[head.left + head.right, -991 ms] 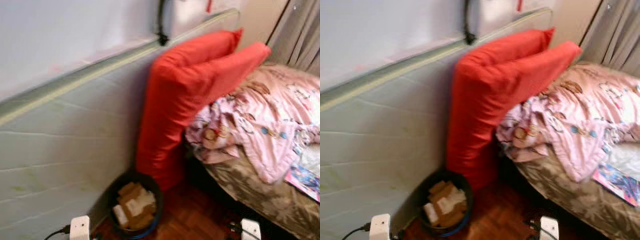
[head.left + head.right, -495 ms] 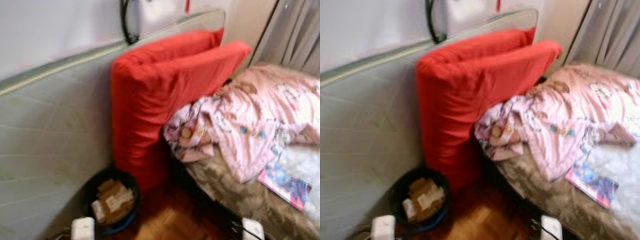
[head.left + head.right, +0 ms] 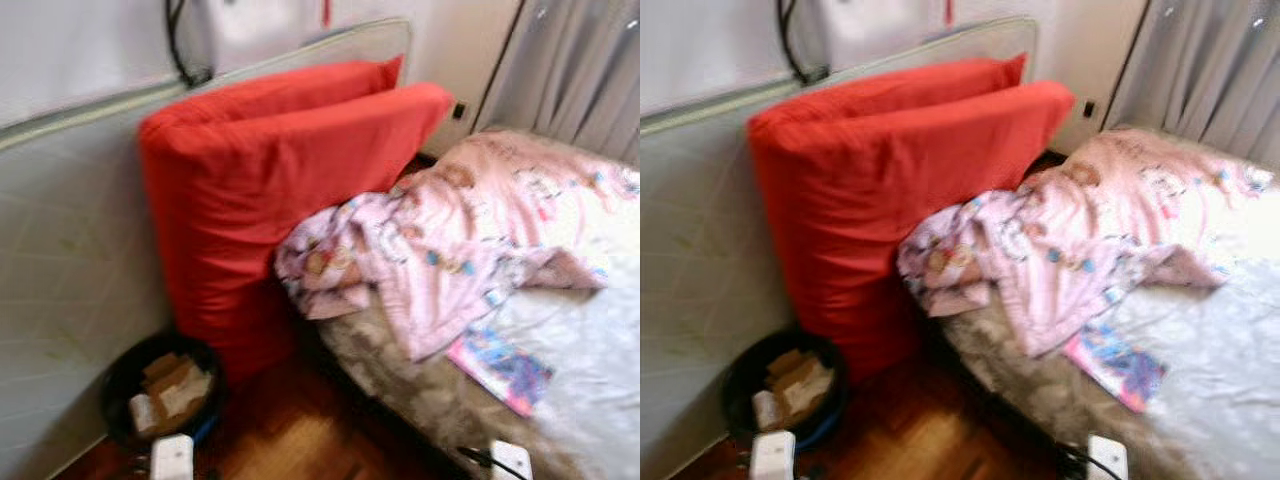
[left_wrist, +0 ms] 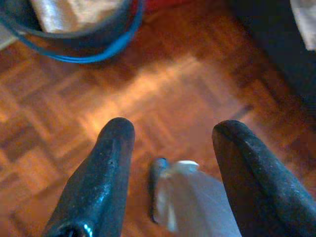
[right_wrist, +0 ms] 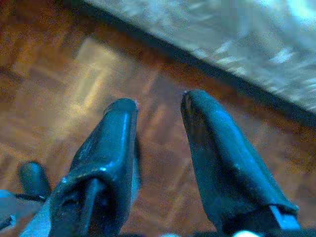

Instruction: Clean up the room

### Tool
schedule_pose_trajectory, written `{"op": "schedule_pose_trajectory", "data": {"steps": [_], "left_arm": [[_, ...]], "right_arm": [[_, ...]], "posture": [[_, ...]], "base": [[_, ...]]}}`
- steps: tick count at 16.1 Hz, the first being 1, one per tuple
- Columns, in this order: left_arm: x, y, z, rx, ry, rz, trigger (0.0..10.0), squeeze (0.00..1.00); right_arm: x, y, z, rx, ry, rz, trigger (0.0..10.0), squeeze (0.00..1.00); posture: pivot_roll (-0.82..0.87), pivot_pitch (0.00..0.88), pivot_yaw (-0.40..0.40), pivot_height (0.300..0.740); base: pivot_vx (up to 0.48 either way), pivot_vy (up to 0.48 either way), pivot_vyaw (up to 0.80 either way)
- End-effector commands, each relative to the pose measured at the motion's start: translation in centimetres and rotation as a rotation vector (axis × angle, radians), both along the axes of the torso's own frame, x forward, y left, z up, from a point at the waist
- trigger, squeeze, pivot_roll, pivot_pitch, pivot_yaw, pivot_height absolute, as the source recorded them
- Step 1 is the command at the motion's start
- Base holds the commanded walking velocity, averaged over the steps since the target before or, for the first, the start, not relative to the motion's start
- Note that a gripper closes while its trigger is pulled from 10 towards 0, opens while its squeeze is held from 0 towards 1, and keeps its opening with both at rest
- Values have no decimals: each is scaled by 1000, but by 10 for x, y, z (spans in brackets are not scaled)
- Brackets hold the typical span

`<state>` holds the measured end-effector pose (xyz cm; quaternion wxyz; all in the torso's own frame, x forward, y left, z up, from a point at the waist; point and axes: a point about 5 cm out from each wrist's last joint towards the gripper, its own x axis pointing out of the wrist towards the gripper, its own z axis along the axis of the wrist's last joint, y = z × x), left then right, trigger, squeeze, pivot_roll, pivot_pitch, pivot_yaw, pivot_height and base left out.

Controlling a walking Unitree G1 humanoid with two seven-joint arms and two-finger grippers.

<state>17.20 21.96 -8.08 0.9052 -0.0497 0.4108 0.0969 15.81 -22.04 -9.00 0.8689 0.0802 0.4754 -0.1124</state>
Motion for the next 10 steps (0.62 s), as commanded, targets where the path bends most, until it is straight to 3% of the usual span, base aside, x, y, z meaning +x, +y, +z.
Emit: {"op": "schedule_pose_trajectory", "data": {"steps": [1, 8, 10], "left_arm": [[6, -15, 1, 47, -6, -170, 10000, 0], [5, -19, 0, -2, -19, -100, 10000, 0], [12, -26, 4, -27, -91, -44, 10000, 0]], "right_arm": [[12, 40, -1, 114, -9, 106, 10000, 0], [14, 39, 0, 102, -17, 105, 10000, 0], [16, 40, 1, 117, -53, 103, 10000, 0]], "posture": [[-2, 90, -21, 740], [-8, 108, -28, 740], [-8, 109, -29, 740]], "base": [[0, -394, 0], [0, -41, 0], [0, 0, 0]]}}
